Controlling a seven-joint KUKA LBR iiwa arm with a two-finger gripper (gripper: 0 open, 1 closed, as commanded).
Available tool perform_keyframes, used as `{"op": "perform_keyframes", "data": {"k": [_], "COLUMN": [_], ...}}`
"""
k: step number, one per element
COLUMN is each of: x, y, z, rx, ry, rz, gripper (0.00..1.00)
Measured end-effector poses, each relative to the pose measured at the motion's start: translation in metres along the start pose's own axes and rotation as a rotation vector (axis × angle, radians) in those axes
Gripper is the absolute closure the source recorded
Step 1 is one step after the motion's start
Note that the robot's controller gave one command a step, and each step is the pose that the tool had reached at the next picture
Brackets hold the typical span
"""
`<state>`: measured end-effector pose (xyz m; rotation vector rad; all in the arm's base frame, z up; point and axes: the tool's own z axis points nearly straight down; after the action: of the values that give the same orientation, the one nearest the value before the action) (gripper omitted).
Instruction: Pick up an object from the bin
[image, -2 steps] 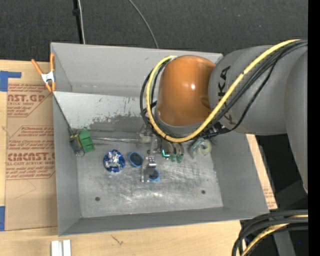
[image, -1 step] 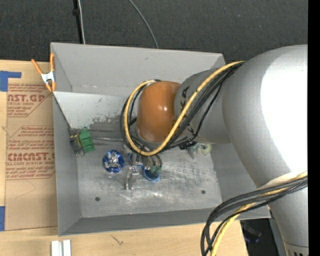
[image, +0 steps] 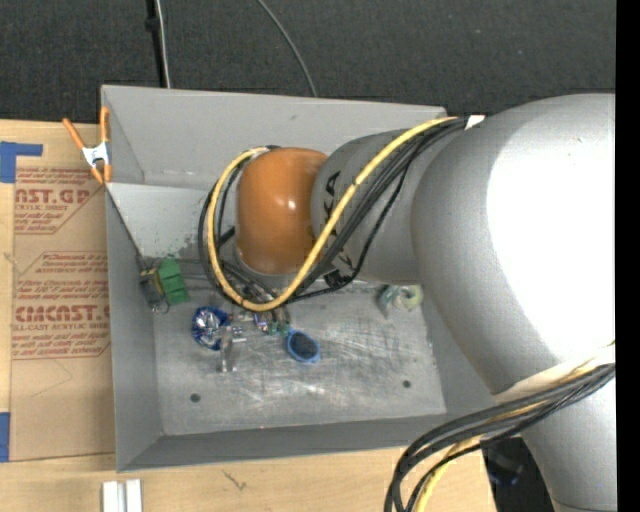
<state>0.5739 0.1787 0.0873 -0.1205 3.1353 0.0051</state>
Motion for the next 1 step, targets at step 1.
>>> {"op": "perform_keyframes", "data": {"k": [1], "x": [0.0002], "y": [-0.0031], "z": [0.0003], "rx": [0.002], "ry": [0.001], "rz": [0.004], "gripper": [1.0]}}
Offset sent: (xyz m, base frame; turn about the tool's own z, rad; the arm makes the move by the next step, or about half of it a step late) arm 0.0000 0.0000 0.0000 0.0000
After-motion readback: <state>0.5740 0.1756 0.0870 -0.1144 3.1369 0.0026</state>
